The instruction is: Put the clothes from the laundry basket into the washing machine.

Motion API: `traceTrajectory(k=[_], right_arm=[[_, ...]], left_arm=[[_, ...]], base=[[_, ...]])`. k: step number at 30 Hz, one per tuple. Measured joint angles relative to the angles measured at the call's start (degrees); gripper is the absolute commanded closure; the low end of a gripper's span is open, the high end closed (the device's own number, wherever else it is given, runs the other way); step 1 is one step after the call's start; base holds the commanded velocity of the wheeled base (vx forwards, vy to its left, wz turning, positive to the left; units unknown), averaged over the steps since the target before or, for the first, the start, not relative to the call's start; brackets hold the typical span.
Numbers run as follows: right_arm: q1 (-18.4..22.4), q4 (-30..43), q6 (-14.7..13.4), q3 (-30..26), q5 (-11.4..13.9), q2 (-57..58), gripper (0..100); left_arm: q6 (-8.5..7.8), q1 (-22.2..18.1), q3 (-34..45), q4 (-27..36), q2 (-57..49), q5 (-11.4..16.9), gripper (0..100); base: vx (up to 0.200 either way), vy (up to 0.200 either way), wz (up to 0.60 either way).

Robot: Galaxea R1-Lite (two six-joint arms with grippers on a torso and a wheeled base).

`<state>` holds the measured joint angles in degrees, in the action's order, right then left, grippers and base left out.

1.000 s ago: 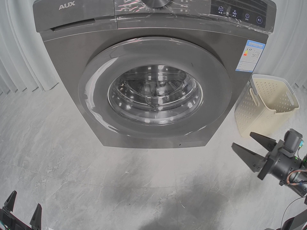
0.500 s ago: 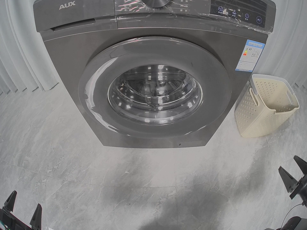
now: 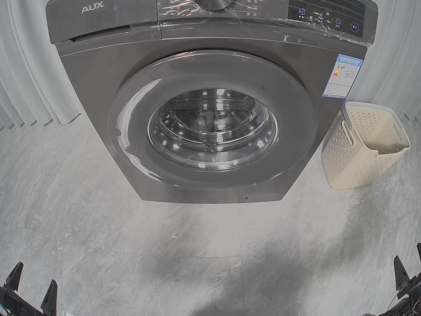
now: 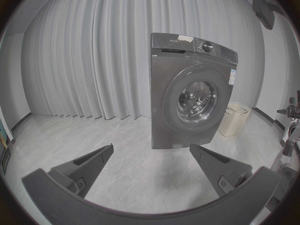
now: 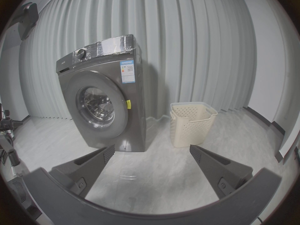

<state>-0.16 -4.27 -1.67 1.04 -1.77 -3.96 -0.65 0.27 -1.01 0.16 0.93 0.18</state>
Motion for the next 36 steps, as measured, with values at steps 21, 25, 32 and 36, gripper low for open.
traceTrajectory(k=[21,25,32,36], right_arm=[[0.71,4.11,2.33,-0.05,3.38,3.25,0],[0.71,4.08,2.22,-0.05,3.33,3.28,0],[0.67,4.13,2.24,-0.02,3.33,3.28,0],[0.68,4.13,2.24,-0.02,3.33,3.25,0]], left_arm=[[-0.11,-0.09,0.0,-0.05,0.0,0.06,0],[-0.06,-0.06,0.0,-0.02,0.0,0.06,0],[-0.04,-0.09,0.0,-0.02,0.0,0.09,0],[-0.04,-0.11,0.0,-0.06,0.0,0.09,0]], base=[[0.0,0.0,0.0],[0.0,0.0,0.0],[0.0,0.0,0.0],[0.0,0.0,0.0]])
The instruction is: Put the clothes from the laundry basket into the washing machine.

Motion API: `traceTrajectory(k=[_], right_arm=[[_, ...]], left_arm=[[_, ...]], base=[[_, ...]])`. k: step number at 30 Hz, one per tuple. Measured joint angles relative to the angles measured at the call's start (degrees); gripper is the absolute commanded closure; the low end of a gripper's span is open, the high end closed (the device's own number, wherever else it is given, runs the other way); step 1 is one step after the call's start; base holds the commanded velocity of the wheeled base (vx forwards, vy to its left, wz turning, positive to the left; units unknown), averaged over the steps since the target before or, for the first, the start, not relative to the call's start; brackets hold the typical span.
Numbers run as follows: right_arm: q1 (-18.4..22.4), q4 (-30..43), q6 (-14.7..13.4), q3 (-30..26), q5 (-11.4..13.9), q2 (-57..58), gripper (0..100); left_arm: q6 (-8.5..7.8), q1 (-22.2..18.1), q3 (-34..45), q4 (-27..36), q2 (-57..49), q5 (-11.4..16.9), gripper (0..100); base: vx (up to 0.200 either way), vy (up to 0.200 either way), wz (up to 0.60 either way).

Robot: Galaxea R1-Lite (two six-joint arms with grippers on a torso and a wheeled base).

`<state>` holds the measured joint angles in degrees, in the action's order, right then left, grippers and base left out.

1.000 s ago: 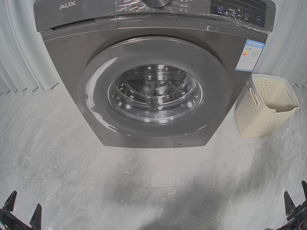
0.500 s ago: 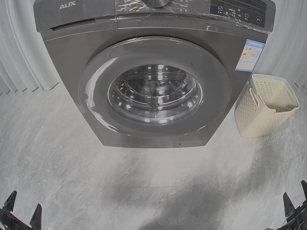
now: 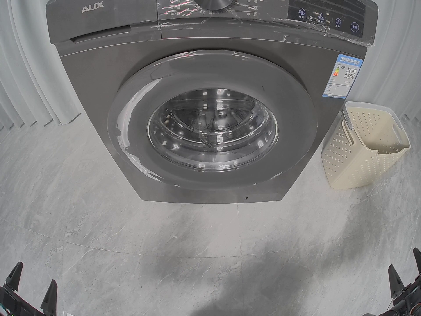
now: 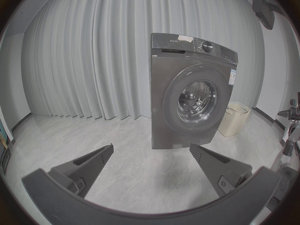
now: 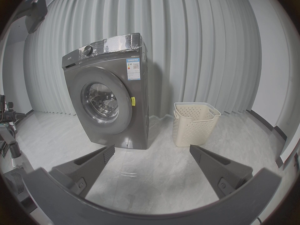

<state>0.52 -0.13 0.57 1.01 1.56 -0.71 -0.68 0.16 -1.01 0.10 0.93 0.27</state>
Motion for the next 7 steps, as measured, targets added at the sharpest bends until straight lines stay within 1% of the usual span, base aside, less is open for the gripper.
traceTrajectory(k=[7], right_arm=[[-0.04,0.06,0.02,0.0,0.0,0.0,0]], left_arm=[[0.0,0.02,0.0,0.01,0.0,-0.02,0]], base=[[0.0,0.0,0.0]])
